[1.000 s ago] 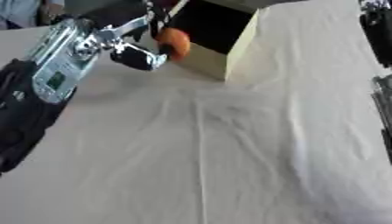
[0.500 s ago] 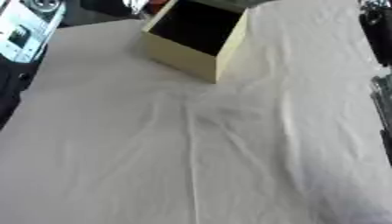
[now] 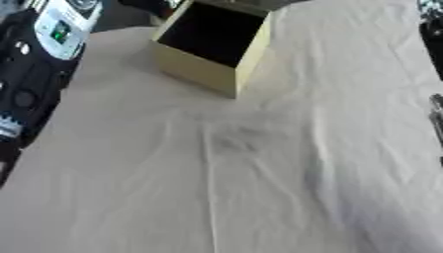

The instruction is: Pick up objects on the table and place them in the box.

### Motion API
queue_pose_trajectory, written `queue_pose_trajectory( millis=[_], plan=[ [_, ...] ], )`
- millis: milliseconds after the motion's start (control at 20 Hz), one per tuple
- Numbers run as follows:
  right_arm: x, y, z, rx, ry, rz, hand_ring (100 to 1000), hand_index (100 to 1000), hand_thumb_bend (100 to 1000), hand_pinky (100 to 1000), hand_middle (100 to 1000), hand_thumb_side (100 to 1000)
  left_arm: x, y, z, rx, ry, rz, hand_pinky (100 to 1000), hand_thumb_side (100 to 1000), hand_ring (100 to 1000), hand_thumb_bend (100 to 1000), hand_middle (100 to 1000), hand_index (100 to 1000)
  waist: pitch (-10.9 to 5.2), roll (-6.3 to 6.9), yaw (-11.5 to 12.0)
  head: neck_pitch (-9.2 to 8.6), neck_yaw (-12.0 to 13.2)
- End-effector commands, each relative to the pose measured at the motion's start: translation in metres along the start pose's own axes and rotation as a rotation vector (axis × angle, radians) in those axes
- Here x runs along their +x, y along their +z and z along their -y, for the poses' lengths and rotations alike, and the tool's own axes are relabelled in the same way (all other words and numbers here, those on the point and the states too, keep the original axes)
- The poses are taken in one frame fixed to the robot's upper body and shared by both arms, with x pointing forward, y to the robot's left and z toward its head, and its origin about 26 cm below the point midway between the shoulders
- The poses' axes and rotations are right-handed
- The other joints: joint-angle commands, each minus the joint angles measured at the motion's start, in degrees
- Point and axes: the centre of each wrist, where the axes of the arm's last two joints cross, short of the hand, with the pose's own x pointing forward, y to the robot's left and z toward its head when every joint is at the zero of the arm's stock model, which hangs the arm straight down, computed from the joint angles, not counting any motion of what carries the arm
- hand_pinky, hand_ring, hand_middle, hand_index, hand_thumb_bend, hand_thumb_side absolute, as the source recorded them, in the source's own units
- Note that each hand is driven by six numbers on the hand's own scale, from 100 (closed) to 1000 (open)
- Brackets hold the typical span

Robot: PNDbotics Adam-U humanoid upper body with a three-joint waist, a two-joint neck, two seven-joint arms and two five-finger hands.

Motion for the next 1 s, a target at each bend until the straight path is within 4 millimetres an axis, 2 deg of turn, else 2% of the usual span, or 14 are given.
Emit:
queue_pose_trajectory(
  millis=[50, 150, 400, 450, 650, 800, 900, 950, 1000],
  plan=[
    [0.014, -0.01, 0.002, -0.012, -0.011, 0.064, 821, 748, 100, 778, 676, 879, -0.012, -0.001, -0.012, 0.054, -0.028, -0.019, 329, 345, 545, 100, 605, 642, -0.9, 0.04, -0.88, -2.57, 1.5],
    [0.017, -0.012, 0.001, -0.013, -0.016, 0.076, 821, 748, 100, 778, 676, 879, -0.019, -0.001, -0.011, 0.06, -0.039, -0.03, 330, 336, 545, 100, 605, 643, -0.53, 0.42, -1.86, -3.37, 1.87],
    [0.019, -0.013, 0.001, -0.013, -0.018, 0.081, 821, 748, 100, 778, 676, 879, -0.025, 0.0, -0.007, 0.067, -0.058, -0.035, 330, 336, 545, 100, 605, 643, -0.38, 0.57, -2.26, -3.67, 2.02],
    [0.019, -0.014, 0.002, -0.013, -0.018, 0.085, 822, 748, 100, 777, 676, 880, -0.026, 0.001, -0.007, 0.059, -0.065, -0.041, 336, 291, 545, 100, 595, 636, -0.13, 0.82, -2.52, -3.68, 1.98],
    [0.023, -0.018, 0.001, -0.009, -0.021, 0.102, 822, 747, 100, 775, 676, 882, -0.041, 0.004, -0.006, -0.017, -0.103, -0.081, 342, 279, 548, 100, 600, 638, 0.74, 2.08, -4.27, -3.92, 2.35],
    [0.023, -0.018, 0.002, -0.012, -0.023, 0.1, 822, 747, 100, 775, 676, 884, -0.048, 0.005, -0.002, -0.063, -0.119, -0.101, 346, 272, 551, 100, 602, 640, 0.89, 2.4, -4.7, -3.78, 2.41],
    [0.023, -0.017, 0.003, -0.015, -0.024, 0.097, 822, 747, 100, 774, 676, 884, -0.05, 0.005, 0.001, -0.084, -0.129, -0.103, 367, 218, 566, 100, 613, 654, 0.92, 2.53, -4.84, -3.69, 2.48],
    [0.023, -0.017, 0.003, -0.016, -0.025, 0.097, 822, 746, 100, 774, 676, 884, -0.05, 0.004, 0.002, -0.091, -0.134, -0.101, 377, 154, 572, 100, 615, 663, 0.93, 2.58, -4.9, -3.67, 2.53],
    [0.023, -0.017, 0.003, -0.016, -0.027, 0.097, 822, 746, 100, 774, 676, 884, -0.05, 0.004, 0.002, -0.097, -0.142, -0.096, 379, 143, 573, 100, 616, 664, 0.95, 2.67, -5.02, -3.68, 2.64]
  ],
)
